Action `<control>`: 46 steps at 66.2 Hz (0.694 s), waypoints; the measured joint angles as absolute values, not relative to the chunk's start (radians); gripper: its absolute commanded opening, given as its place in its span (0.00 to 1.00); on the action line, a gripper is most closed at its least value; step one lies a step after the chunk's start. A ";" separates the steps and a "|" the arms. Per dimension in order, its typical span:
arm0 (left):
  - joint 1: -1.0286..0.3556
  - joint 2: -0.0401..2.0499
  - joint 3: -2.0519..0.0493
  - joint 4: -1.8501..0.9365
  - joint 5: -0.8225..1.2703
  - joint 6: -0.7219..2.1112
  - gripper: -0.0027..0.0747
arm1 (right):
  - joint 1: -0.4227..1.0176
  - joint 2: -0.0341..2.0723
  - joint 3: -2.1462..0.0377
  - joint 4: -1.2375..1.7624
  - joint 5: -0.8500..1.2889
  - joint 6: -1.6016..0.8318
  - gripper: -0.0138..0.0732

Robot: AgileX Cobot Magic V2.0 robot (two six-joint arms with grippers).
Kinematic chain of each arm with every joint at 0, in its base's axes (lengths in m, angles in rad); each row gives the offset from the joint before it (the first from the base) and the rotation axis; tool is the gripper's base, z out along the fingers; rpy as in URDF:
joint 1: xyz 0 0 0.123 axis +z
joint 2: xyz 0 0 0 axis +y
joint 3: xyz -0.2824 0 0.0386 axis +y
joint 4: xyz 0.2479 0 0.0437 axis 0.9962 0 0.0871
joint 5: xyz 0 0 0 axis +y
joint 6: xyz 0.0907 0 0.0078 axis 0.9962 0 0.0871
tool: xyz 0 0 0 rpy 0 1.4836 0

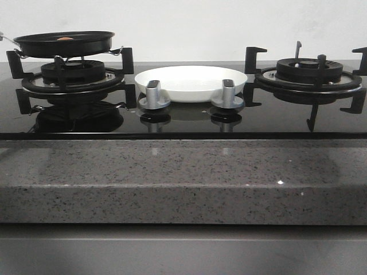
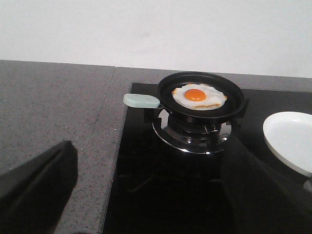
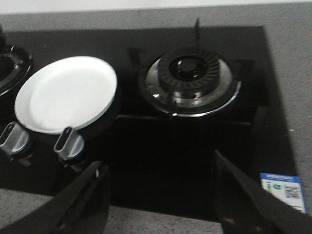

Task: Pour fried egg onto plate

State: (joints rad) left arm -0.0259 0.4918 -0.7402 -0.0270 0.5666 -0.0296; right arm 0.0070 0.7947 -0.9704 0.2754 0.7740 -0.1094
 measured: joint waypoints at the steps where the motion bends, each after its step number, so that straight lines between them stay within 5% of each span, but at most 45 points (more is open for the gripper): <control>1: -0.026 0.492 -0.740 -0.027 0.567 -0.030 0.81 | 0.007 0.811 -0.981 0.300 0.784 -0.127 0.71; 19: -0.026 0.492 -0.740 -0.027 0.567 -0.030 0.81 | 0.051 1.099 -1.165 0.472 0.912 -0.311 0.71; 46: -0.026 0.492 -0.740 -0.029 0.567 -0.030 0.81 | 0.194 1.472 -1.459 0.294 0.999 -0.173 0.69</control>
